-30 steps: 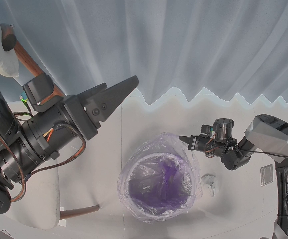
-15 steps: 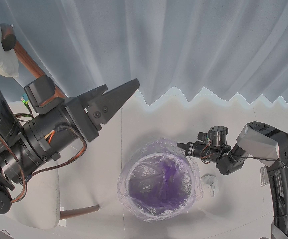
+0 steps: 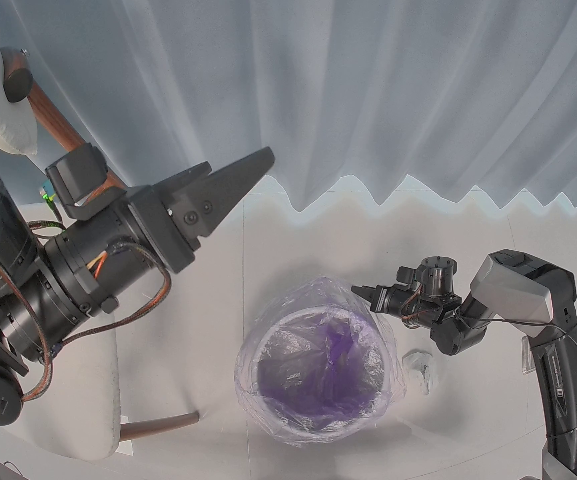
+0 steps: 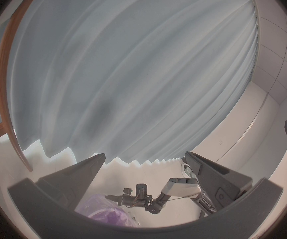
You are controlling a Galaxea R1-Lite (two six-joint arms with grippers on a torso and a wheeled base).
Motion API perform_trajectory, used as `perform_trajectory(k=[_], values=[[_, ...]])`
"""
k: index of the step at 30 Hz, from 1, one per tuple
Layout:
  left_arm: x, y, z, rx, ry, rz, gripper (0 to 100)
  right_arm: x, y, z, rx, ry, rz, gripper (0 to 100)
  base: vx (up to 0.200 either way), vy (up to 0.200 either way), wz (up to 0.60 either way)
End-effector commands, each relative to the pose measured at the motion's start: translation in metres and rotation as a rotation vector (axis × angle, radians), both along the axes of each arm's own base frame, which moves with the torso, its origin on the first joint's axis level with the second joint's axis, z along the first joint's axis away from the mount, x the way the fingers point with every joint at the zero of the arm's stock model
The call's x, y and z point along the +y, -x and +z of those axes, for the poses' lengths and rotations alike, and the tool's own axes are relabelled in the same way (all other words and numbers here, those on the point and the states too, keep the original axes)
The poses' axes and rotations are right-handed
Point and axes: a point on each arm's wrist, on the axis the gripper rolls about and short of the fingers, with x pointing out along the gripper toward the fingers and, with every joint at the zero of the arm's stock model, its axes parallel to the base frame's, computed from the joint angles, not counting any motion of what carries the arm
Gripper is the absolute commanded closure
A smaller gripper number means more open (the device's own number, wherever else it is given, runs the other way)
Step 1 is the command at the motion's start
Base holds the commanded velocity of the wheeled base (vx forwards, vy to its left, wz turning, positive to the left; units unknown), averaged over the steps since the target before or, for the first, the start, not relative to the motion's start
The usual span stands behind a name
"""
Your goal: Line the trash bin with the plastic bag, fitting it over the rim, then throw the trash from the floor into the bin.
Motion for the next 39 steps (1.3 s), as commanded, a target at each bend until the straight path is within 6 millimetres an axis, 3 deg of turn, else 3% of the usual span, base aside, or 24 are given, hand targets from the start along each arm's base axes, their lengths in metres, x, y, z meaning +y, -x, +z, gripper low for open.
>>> perform_trajectory(k=[1,2,3,4,5,6,7,10,14,15,17,19,20,26,33,39], values=[[0.004,-0.004,0.006,-0.028,0.025,0.021,0,0.002,0.007,0.014,-0.004,-0.071,-0.036,0,0.000,0.000,0.00],[0.004,-0.004,0.006,-0.028,0.025,0.021,0,0.002,0.007,0.014,-0.004,-0.071,-0.036,0,0.000,0.000,0.00],[0.006,-0.006,0.009,-0.045,0.040,0.031,0,0.000,0.019,0.032,-0.018,-0.156,-0.068,0,0.000,0.000,0.00],[0.006,-0.006,0.009,-0.045,0.040,0.031,0,0.000,0.019,0.032,-0.018,-0.156,-0.068,0,0.000,0.000,0.00],[0.008,-0.006,0.011,-0.060,0.051,0.036,0,-0.004,0.032,0.050,-0.034,-0.210,-0.074,0,0.000,0.000,0.00],[0.008,-0.006,0.011,-0.060,0.051,0.036,0,-0.004,0.035,0.053,-0.036,-0.215,-0.074,0,0.000,0.000,0.00],[0.008,-0.006,0.012,-0.062,0.054,0.035,0,-0.009,0.049,0.068,-0.044,-0.240,-0.076,0,0.000,0.000,0.00],[0.008,-0.006,0.011,-0.059,0.055,0.044,0,-0.015,0.068,0.086,-0.047,-0.262,-0.079,0,0.000,0.000,0.00],[0.008,-0.006,0.016,-0.073,0.071,0.056,0,-0.031,0.119,0.124,-0.102,-0.311,-0.076,0,0.000,0.000,0.00],[0.008,-0.007,0.016,-0.075,0.072,0.056,0,-0.031,0.120,0.125,-0.106,-0.313,-0.075,0,0.000,0.000,0.00],[0.007,-0.008,0.022,-0.094,0.089,0.059,0,-0.037,0.143,0.148,-0.175,-0.339,-0.064,0,0.000,0.000,0.00],[0.007,-0.008,0.024,-0.102,0.095,0.059,0,-0.039,0.149,0.154,-0.188,-0.344,-0.062,0,0.000,0.000,0.00],[0.007,-0.009,0.027,-0.122,0.113,0.061,0,-0.044,0.163,0.167,-0.204,-0.361,-0.058,0,0.000,0.000,0.00],[0.012,-0.029,0.028,-0.125,0.185,0.100,0,-0.048,0.169,0.178,-0.225,-0.393,-0.067,0,0.000,0.000,0.00],[0.013,-0.028,0.033,-0.094,0.247,0.061,0,-0.047,0.173,0.184,-0.217,-0.431,-0.058,0,0.000,0.000,0.00],[0.013,-0.028,0.036,-0.088,0.272,0.053,0,-0.047,0.174,0.187,-0.223,-0.440,-0.056,0,-0.200,0.000,0.00]])
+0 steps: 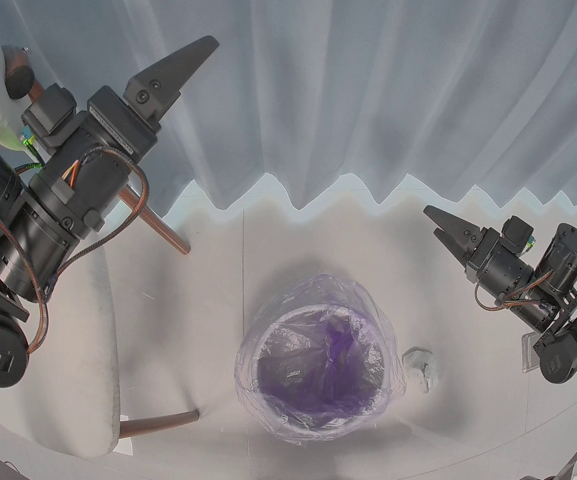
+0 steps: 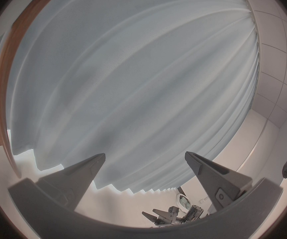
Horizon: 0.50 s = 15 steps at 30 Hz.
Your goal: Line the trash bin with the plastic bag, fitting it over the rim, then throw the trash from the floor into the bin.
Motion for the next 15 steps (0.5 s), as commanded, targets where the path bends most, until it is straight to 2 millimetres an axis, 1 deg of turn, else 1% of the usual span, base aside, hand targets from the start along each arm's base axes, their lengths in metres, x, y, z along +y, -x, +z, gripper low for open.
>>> perform_trajectory(k=[1,7,15], values=[[-0.0009,-0.0018,-0.0013,0.008,0.001,0.002,0,-0.0009,0.0045,0.0078,-0.031,-0.010,0.003,0,-0.200,0.000,0.00],[-0.0007,-0.0014,0.0001,0.015,0.019,-0.012,0,-0.0014,0.0062,0.0091,-0.034,-0.014,0.004,0,-0.200,0.000,0.00],[-0.0009,-0.0016,-0.0032,0.031,0.009,-0.015,0,0.0001,0.0072,0.0091,-0.032,-0.013,0.010,0,-0.200,0.000,0.00]])
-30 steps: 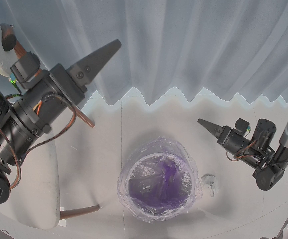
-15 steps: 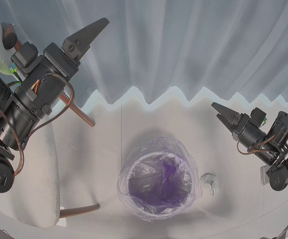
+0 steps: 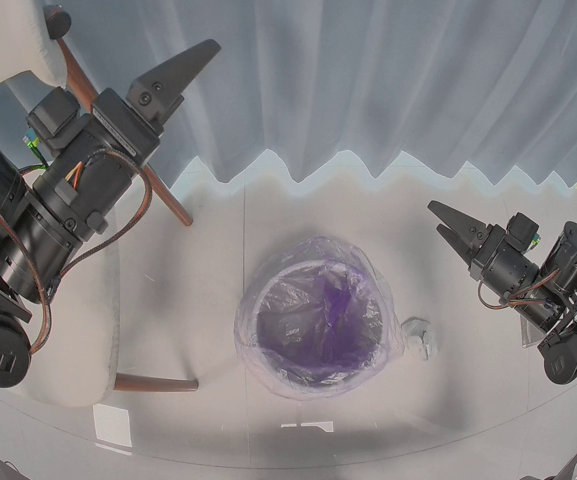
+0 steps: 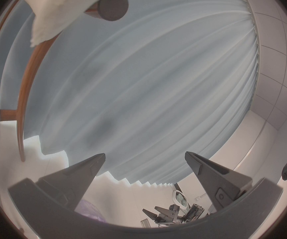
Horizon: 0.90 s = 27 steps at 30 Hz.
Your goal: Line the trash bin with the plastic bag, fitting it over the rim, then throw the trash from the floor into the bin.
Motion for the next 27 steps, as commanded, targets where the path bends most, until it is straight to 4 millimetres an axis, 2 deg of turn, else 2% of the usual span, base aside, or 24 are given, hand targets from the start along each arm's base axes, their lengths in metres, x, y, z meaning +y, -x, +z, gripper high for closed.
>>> perform_trajectory(k=[1,9,13,15,19,20,23,27], values=[[0.000,0.000,-0.002,0.009,-0.005,-0.002,0,0.001,0.001,0.002,-0.014,-0.003,0.003,0,-0.200,0.000,0.00],[-0.002,-0.003,-0.008,0.031,-0.020,-0.002,0,0.001,0.001,0.001,-0.014,-0.001,0.004,0,-0.200,0.000,0.00],[0.000,-0.010,-0.014,0.055,-0.033,0.021,0,0.001,0.001,0.000,-0.012,0.001,0.004,0,-0.150,0.000,0.00],[0.006,-0.024,-0.026,0.092,-0.057,0.064,0,0.001,0.000,0.003,-0.023,-0.001,0.002,0,0.000,0.000,0.00],[-0.001,-0.042,-0.051,0.169,-0.099,0.075,0,0.000,0.003,0.006,-0.034,-0.002,0.002,0,0.000,0.000,0.00],[-0.001,-0.051,-0.063,0.208,-0.116,0.094,0,0.000,0.004,0.008,-0.039,-0.003,0.002,0,0.000,0.000,0.00],[0.011,-0.070,-0.087,0.281,-0.127,0.137,0,0.000,0.004,0.007,-0.039,-0.002,0.001,0,0.000,0.000,0.00],[0.020,-0.085,-0.107,0.331,-0.136,0.143,0,-0.001,0.003,0.007,-0.039,-0.002,0.000,0,0.000,0.000,0.00]])
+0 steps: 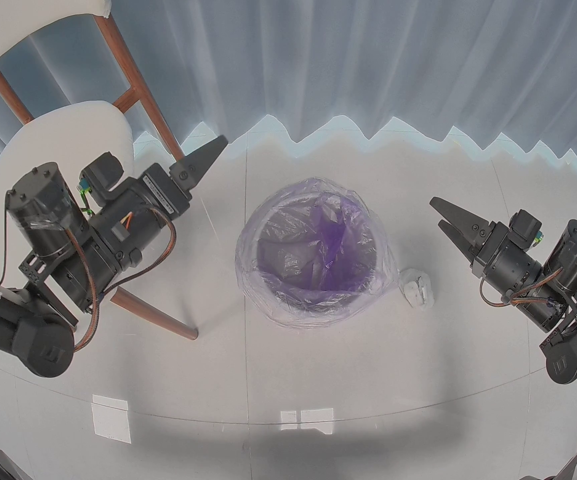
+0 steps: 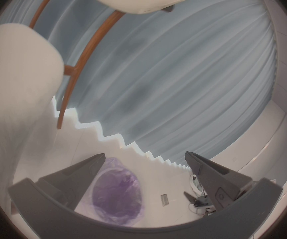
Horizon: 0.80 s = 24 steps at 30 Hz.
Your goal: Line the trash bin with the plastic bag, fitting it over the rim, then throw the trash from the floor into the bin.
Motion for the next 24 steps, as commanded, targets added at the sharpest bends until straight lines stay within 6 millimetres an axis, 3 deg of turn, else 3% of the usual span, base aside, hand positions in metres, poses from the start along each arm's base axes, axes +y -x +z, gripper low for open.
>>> perform_trajectory(k=[1,6,12,15,16,24], values=[[0.009,-0.028,-0.042,0.119,-0.037,0.031,0,-0.001,0.001,0.002,-0.016,-0.004,-0.001,0,0.000,0.000,0.00],[0.010,-0.028,-0.102,0.313,-0.117,0.056,0,-0.003,-0.001,0.005,-0.033,-0.002,-0.013,0,0.000,0.000,0.00],[0.008,-0.026,-0.136,0.425,-0.104,0.049,0,-0.005,-0.004,0.004,-0.031,-0.001,-0.022,0,0.000,0.000,0.00],[0.006,-0.026,-0.141,0.448,-0.062,0.041,0,-0.005,-0.005,0.003,-0.027,0.000,-0.022,0,0.000,0.000,0.00],[0.002,-0.031,-0.152,0.486,0.017,0.030,0,-0.004,-0.006,0.002,-0.022,0.001,-0.022,0,0.000,0.000,0.00],[-0.002,-0.047,-0.187,0.505,0.023,0.044,0,-0.005,-0.005,0.003,-0.029,0.001,-0.022,0,0.000,0.000,0.00]])
